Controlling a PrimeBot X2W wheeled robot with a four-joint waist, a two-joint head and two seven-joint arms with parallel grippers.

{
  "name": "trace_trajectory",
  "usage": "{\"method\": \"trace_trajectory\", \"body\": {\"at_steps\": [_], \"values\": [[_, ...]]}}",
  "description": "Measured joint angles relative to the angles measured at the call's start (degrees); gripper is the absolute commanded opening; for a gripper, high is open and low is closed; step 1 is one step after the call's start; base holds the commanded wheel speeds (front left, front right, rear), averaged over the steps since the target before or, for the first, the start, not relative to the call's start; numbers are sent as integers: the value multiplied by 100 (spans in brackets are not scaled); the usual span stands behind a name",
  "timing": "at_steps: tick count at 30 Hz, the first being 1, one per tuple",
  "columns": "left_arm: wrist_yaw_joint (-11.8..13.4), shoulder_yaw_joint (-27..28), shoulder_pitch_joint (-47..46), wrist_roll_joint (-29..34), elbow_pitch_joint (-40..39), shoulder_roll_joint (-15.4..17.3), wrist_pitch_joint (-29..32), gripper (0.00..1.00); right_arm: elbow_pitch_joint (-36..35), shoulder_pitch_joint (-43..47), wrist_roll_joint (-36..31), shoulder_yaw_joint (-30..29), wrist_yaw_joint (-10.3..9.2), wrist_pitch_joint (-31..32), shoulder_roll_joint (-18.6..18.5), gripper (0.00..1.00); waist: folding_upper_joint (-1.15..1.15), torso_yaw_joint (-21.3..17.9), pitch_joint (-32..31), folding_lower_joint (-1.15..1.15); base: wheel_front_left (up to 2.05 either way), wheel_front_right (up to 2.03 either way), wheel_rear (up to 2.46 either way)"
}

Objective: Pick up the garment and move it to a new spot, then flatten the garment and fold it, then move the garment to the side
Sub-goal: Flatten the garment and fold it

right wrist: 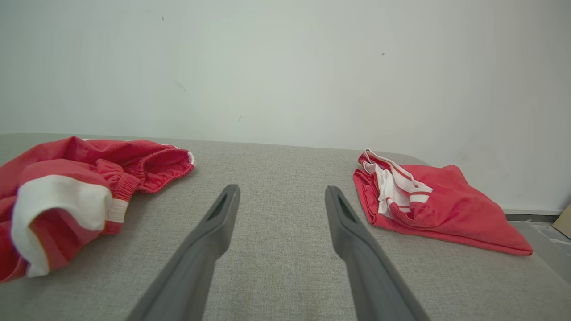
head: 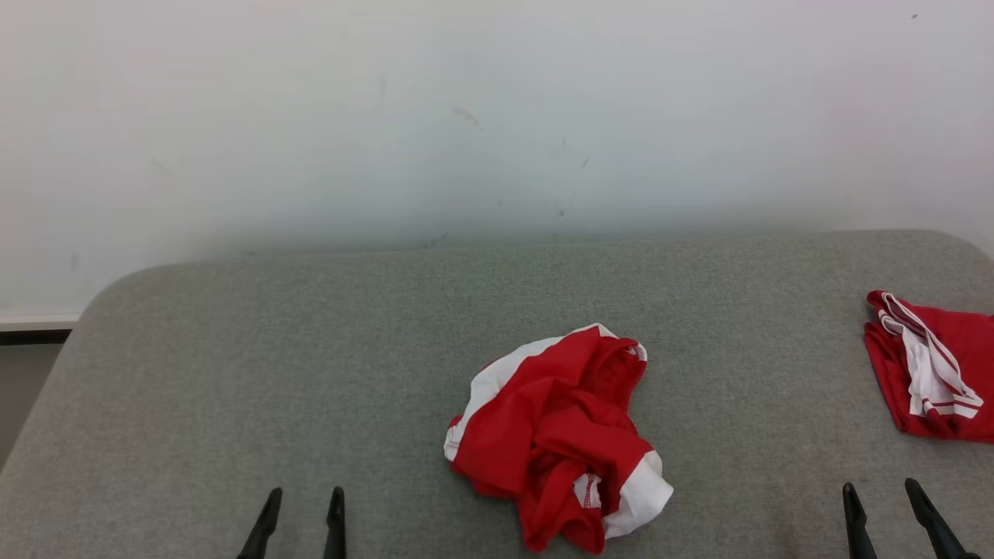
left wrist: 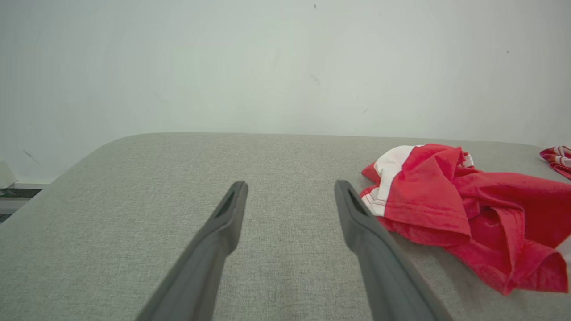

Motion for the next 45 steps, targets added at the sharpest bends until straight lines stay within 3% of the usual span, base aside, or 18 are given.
{"method": "trace_trajectory", "body": {"at_steps": [10, 21, 25, 31, 39, 40, 41, 42, 45], "values": [[-255, -77, -202, 108, -62, -133, 0, 100, -24, -109, 12, 113, 0, 0, -2, 100, 0, -55, 58, 0, 0, 0, 0], [-753, -1193, -2028, 302, 730, -203, 44, 100, -89, -373, 60, 226, 0, -1, -32, 100, 0, -627, 247, 0, 0, 0, 0], [-905, -1904, -3072, 165, 1402, -210, 481, 100, -90, -498, 109, 304, 0, -1, 7, 100, 0, -1025, 388, 0, 0, 0, 0], [-866, -2462, -4215, 102, 2241, -215, 1046, 100, -135, -858, 183, 486, 0, -1, 114, 100, 0, -1439, 819, 0, 0, 0, 0], [-825, -2698, -5086, 24, 3408, -214, 1922, 100, -210, -1021, 297, 435, 0, 0, 181, 100, 0, -1903, 1460, 1, 0, 0, 0], [-844, -2697, -5133, -19, 3520, -215, 2026, 99, -219, -1040, 297, 430, 0, 0, 194, 100, 0, -1949, 1518, 1, 0, 0, 0], [-839, -2705, -5175, -38, 3640, -215, 2114, 85, -226, -1058, 297, 423, 0, 0, 204, 100, 0, -1991, 1570, 1, 0, 0, 0], [-810, -2711, -5216, -40, 3752, -215, 2186, 82, -233, -1072, 297, 413, 0, -1, 211, 100, 0, -2025, 1616, 1, 0, 0, 0], [-706, -2719, -5342, -36, 4057, -210, 2371, 87, -240, -1083, 297, 394, 0, 0, 242, 100, 0, -2091, 1706, 1, 0, 0, 0]]}}
